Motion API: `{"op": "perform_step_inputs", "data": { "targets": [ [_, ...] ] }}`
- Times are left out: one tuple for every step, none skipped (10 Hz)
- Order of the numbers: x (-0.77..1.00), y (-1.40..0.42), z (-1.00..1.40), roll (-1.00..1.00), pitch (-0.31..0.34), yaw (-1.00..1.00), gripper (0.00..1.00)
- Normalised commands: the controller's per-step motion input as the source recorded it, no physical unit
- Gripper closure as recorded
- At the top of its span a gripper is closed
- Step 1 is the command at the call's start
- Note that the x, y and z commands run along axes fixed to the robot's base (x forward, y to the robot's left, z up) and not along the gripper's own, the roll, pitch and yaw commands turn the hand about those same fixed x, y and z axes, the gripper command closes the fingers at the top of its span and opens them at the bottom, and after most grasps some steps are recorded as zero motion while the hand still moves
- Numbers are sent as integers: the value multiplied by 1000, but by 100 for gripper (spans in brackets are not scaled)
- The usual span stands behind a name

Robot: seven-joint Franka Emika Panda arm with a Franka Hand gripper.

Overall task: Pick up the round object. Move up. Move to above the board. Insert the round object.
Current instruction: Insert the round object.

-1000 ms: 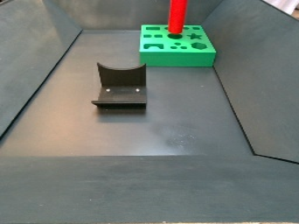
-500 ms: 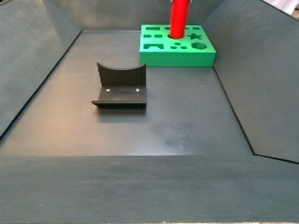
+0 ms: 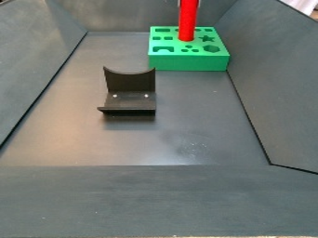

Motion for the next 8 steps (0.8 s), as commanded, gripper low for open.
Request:
{"op": "perform_step_inputs", "data": {
  "targets": [
    [0,0,-377,21,0,0,100],
    [0,0,-420,59,-1,0,100],
    [-20,0,-466,37,-53,0,100],
    [-51,0,-474,43,-71,0,100],
    [-51,0,-446,33,-76,0,100],
    [-20,0,-386,0,-54,0,100],
    [0,0,-137,-117,-31,0,100],
    [0,0,-34,-27,-4,0,100]
  ]
}}
